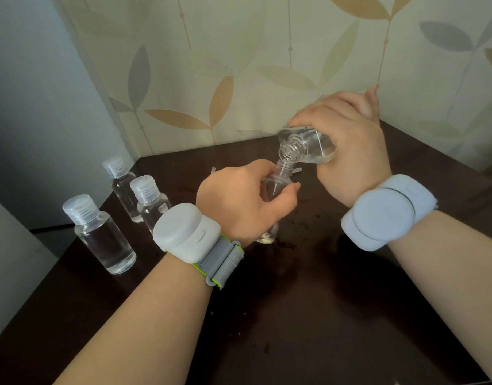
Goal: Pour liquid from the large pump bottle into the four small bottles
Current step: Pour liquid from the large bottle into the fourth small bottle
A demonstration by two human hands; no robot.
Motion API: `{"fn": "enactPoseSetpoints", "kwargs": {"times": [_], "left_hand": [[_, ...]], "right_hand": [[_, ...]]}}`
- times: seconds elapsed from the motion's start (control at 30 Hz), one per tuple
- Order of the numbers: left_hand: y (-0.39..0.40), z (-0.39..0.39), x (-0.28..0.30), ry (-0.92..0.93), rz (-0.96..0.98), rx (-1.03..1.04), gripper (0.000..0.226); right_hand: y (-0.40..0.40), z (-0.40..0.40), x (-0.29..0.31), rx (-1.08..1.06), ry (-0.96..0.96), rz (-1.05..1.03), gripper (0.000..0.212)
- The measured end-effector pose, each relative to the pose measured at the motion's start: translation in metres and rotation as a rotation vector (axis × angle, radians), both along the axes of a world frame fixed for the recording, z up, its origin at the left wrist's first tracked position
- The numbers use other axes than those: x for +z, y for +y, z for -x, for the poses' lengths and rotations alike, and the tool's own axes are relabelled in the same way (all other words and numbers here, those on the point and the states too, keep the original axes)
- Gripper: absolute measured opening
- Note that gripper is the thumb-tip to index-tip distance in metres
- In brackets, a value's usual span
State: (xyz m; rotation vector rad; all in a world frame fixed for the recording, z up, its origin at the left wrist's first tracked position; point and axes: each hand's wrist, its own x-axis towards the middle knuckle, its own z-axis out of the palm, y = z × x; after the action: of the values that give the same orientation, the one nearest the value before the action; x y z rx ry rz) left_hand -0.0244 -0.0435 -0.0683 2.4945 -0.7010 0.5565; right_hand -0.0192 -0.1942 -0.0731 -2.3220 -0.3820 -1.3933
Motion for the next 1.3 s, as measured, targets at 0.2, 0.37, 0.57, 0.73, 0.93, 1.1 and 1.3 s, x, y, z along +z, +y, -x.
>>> {"fn": "enactPoseSetpoints", "kwargs": {"times": [0.2,0.37,0.57,0.73,0.93,1.1,1.3], "left_hand": [[0.0004,-0.0001,-0.0002,0.005,-0.003,0.003,0.048],[0.0006,-0.0001,-0.0002,0.004,0.002,0.001,0.048],[0.0005,0.0,-0.001,0.008,-0.007,0.015,0.048],[-0.0002,-0.0002,0.0005,0.025,-0.003,0.013,0.049],[0.0005,0.0007,0.0006,0.028,0.0,0.008,0.049],[0.0,0.0007,0.0003,0.02,-0.007,0.012,0.048],[0.0001,0.0009,0.0006,0.025,0.0,0.007,0.049]], "right_hand": [[-0.0002,-0.0013,-0.0005,-0.001,-0.02,-0.003,0.041],[-0.0003,-0.0016,-0.0013,0.005,-0.029,-0.012,0.04],[-0.0001,-0.0031,-0.0016,-0.007,-0.011,-0.008,0.042],[-0.0004,-0.0034,-0.0016,-0.011,-0.01,-0.003,0.045],[-0.0004,-0.0032,-0.0017,-0.003,-0.021,0.001,0.044],[0.0002,-0.0033,-0.001,0.007,-0.023,-0.008,0.045],[-0.0002,-0.0033,-0.0011,0.003,-0.023,-0.006,0.044]]}}
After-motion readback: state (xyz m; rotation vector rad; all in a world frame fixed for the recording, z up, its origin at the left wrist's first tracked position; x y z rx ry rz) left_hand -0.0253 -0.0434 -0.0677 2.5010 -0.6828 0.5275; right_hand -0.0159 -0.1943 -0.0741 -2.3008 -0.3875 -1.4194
